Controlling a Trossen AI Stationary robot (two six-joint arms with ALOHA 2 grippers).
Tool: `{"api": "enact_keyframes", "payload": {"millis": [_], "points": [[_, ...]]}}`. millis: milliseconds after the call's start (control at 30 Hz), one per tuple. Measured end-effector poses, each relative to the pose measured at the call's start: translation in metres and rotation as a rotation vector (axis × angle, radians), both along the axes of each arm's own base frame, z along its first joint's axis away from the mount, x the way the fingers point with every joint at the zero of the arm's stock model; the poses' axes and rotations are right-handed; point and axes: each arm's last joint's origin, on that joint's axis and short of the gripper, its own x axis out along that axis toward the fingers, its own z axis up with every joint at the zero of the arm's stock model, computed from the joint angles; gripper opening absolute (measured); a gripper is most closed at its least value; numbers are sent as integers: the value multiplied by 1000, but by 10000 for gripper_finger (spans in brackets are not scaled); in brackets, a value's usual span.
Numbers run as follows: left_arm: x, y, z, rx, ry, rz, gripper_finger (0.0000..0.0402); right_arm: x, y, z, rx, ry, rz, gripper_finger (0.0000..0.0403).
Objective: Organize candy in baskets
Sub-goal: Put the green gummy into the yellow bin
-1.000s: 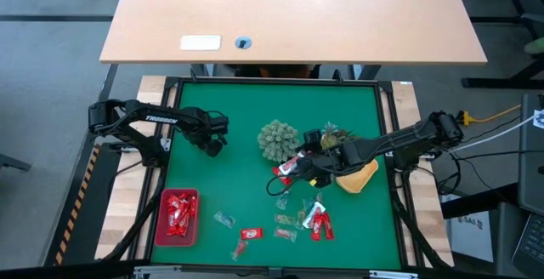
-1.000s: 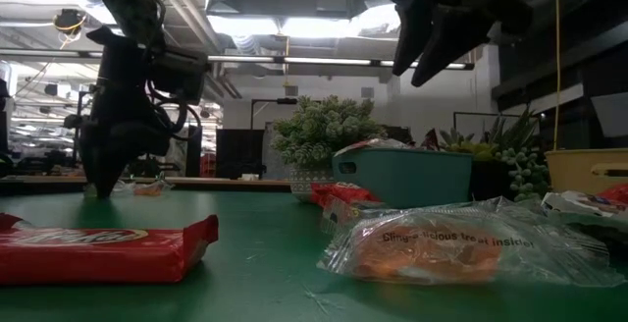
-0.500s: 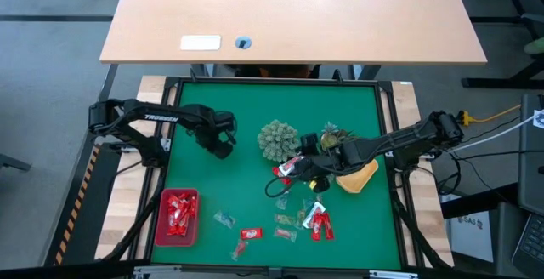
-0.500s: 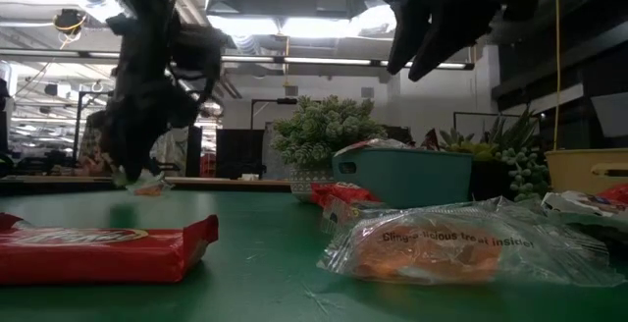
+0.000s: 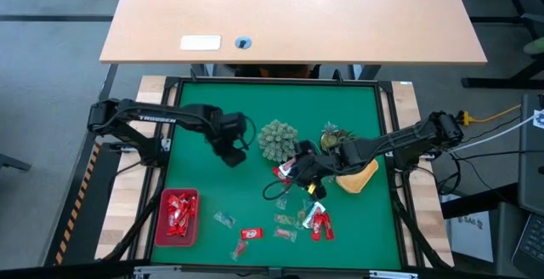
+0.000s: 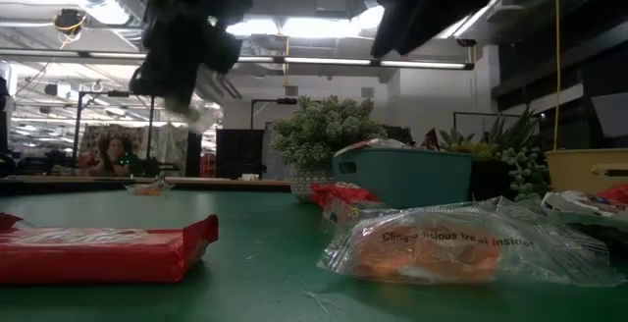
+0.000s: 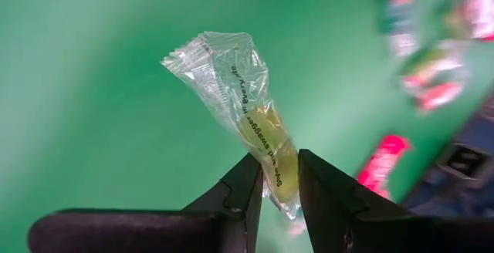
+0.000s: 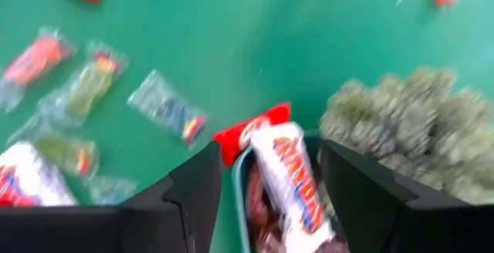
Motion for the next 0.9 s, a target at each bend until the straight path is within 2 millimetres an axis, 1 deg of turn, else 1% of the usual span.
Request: {"api": "enact_keyframes", "payload": {"millis": [133,300,500,667,900], "points": [[17,-12,19,3,-152,-24,77,10,2,8,8,-135,0,216],[35,-26,36,-20,-370,-88,77,21,5,21,-21,-306,70,216],[48,-43,50,-56,-584,-166,77,26,6,29,-83,-406,144,216],[53,-49,58,-65,-679,-175,77,27,7,30,-102,-416,198,216],[54,-50,60,-68,-701,-171,77,27,8,30,-105,-417,202,216]]}}
